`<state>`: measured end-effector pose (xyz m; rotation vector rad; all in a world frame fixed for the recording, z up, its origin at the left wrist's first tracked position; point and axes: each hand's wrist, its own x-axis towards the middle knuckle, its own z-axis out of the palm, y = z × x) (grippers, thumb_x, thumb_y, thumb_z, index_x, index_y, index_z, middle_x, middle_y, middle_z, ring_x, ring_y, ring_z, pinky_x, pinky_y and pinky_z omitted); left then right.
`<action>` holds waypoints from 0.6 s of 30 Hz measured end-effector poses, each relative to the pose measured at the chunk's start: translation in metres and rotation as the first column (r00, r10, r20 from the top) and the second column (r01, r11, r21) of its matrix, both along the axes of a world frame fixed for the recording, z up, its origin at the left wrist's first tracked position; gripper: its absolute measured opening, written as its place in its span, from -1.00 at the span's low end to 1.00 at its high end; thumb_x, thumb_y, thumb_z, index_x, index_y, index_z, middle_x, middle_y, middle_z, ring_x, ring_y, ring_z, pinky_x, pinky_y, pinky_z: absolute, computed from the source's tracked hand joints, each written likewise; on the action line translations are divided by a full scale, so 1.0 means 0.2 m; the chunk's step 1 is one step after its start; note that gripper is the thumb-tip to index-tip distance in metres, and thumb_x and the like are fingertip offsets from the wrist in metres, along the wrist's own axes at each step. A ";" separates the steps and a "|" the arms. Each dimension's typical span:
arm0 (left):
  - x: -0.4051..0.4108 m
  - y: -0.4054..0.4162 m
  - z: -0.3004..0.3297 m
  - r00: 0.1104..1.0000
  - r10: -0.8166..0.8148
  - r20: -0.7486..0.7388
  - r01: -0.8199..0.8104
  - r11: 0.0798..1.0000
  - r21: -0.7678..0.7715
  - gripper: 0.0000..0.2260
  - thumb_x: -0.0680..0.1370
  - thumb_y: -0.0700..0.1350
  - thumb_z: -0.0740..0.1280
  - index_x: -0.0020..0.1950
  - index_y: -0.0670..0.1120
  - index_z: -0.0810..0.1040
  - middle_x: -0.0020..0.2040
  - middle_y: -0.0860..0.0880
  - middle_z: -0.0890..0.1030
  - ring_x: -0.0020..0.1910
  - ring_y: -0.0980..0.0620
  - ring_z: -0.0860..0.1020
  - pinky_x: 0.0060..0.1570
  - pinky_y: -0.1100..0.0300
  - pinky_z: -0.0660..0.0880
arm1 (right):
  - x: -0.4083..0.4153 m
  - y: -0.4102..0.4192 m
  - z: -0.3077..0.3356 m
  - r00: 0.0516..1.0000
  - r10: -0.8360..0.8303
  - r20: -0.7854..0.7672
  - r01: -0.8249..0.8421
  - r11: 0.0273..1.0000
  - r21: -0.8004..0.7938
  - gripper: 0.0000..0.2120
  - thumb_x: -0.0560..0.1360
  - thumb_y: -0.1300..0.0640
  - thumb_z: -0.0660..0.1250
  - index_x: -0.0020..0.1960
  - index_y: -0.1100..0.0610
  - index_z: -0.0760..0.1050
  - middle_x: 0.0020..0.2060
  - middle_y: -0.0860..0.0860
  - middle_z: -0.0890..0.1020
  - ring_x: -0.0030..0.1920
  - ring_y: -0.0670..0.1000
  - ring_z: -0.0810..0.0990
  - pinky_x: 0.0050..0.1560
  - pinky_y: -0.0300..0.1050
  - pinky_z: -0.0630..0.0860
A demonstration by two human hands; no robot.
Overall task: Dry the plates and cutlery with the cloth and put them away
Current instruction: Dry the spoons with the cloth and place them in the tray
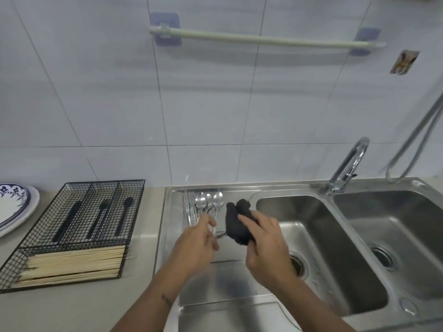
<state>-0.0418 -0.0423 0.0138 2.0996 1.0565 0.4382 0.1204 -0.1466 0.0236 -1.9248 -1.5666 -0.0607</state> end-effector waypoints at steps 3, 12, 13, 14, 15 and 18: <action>0.03 -0.02 0.02 0.996 -0.017 0.084 0.019 1.000 -0.024 -0.68 0.55 -0.20 0.23 0.13 0.21 0.31 -0.29 -0.01 0.66 -0.36 0.07 0.59 -0.31 0.06 0.56 | -0.05 -0.02 -0.04 0.981 0.153 0.119 -0.143 0.986 -0.087 -0.45 0.35 0.27 0.27 0.34 0.07 0.51 0.30 0.00 0.51 0.12 0.05 0.47 0.12 -0.12 0.51; -0.06 -0.05 0.03 0.984 0.078 0.159 -0.074 0.997 -0.032 -0.71 0.58 -0.22 0.22 0.15 0.17 0.32 -0.40 0.01 0.56 -0.45 0.09 0.46 -0.31 -0.03 0.52 | 0.08 0.03 -0.08 0.998 -0.045 -0.051 0.040 0.993 -0.107 -0.41 0.40 0.35 0.27 0.41 0.05 0.44 0.33 -0.05 0.47 0.16 0.01 0.39 0.13 -0.06 0.49; -0.06 -0.04 0.04 0.982 0.090 0.169 -0.083 0.996 -0.043 -0.72 0.59 -0.20 0.22 0.15 0.16 0.32 -0.37 0.01 0.60 -0.43 0.08 0.51 -0.29 -0.02 0.54 | 0.06 0.04 -0.07 0.999 -0.017 -0.049 0.012 0.997 -0.083 -0.40 0.40 0.36 0.28 0.42 0.06 0.43 0.34 -0.04 0.46 0.17 0.02 0.39 0.12 -0.06 0.50; -0.07 -0.03 0.05 0.981 0.094 0.173 -0.086 0.995 -0.053 -0.73 0.60 -0.19 0.23 0.16 0.16 0.32 -0.33 0.01 0.63 -0.39 0.06 0.56 -0.28 -0.01 0.56 | 0.05 0.04 -0.06 1.000 0.002 -0.031 -0.004 0.998 -0.061 -0.39 0.39 0.37 0.30 0.42 0.07 0.43 0.35 -0.02 0.45 0.19 0.03 0.40 0.13 -0.06 0.51; -0.07 -0.03 0.05 0.981 0.093 0.173 -0.083 0.995 -0.060 -0.73 0.60 -0.19 0.23 0.16 0.17 0.31 -0.30 0.00 0.64 -0.36 0.03 0.59 -0.29 0.00 0.57 | 0.04 0.04 -0.05 1.000 0.014 -0.002 -0.014 0.999 -0.042 -0.40 0.38 0.38 0.31 0.41 0.08 0.45 0.36 0.00 0.45 0.20 0.04 0.41 0.14 -0.06 0.51; -0.06 -0.02 0.06 0.981 0.095 0.169 -0.082 0.993 -0.080 -0.70 0.58 -0.19 0.23 0.15 0.20 0.30 -0.28 0.00 0.66 -0.32 -0.01 0.61 -0.34 0.04 0.56 | 0.01 0.06 -0.01 0.996 0.054 0.072 -0.053 0.998 -0.013 -0.47 0.38 0.40 0.34 0.34 0.14 0.52 0.34 0.05 0.50 0.19 0.08 0.46 0.17 -0.04 0.53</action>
